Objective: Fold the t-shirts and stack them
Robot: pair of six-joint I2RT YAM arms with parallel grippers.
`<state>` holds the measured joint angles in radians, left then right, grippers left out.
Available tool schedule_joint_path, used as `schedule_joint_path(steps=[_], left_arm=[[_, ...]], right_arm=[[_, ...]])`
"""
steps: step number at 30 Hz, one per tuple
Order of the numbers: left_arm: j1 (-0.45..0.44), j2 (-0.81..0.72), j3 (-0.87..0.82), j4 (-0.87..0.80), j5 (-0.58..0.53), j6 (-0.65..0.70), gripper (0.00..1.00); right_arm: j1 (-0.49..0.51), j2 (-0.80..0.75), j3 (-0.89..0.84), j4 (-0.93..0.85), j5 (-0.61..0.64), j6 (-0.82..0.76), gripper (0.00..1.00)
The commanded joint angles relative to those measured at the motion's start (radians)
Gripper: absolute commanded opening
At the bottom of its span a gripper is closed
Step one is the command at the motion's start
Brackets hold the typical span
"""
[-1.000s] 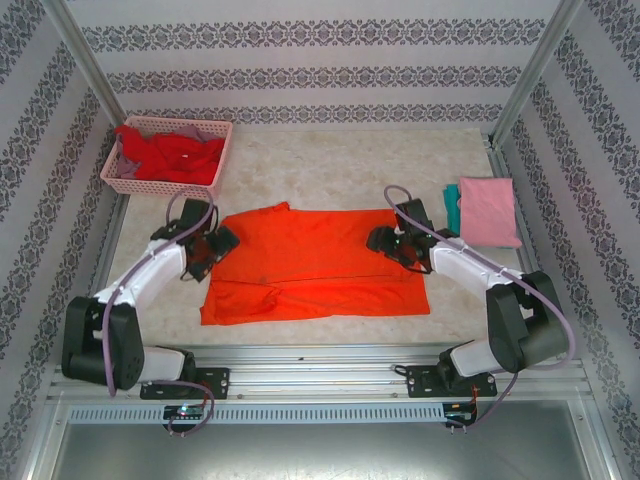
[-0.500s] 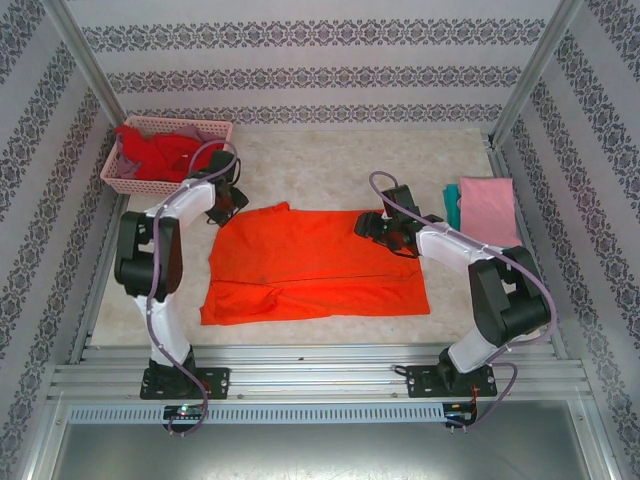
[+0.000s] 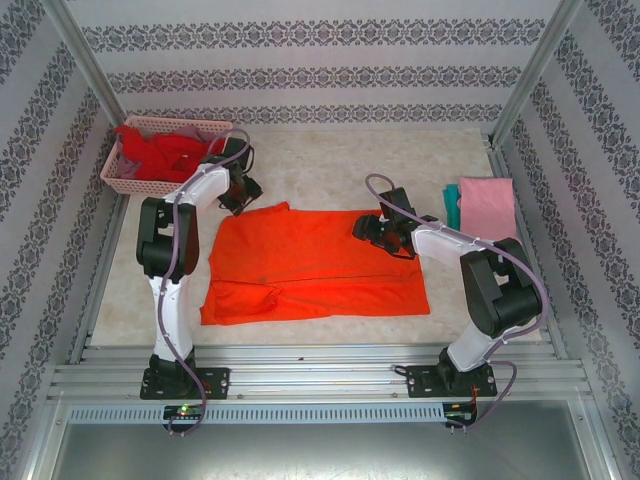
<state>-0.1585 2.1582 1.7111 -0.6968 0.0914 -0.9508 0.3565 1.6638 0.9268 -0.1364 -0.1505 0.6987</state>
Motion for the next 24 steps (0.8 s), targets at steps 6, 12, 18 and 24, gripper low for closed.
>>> schedule_joint_path(steps=[6, 12, 18, 24], left_arm=[[-0.009, -0.006, -0.055, -0.053, -0.017, -0.019, 0.51], [-0.010, -0.028, -0.118, -0.020, -0.027, -0.024, 0.45], [-0.008, -0.006, -0.118, -0.014, -0.022, -0.024, 0.23], [-0.007, -0.009, -0.086, -0.017, -0.022, -0.017, 0.00]], right_arm=[[0.012, 0.023, -0.004, 0.018, -0.020, 0.004, 0.63], [0.009, 0.024, -0.014, 0.025, -0.018, 0.011, 0.63], [0.009, 0.024, -0.011, 0.028, -0.021, 0.013, 0.63], [0.007, 0.017, -0.005, 0.020, -0.018, 0.010, 0.63]])
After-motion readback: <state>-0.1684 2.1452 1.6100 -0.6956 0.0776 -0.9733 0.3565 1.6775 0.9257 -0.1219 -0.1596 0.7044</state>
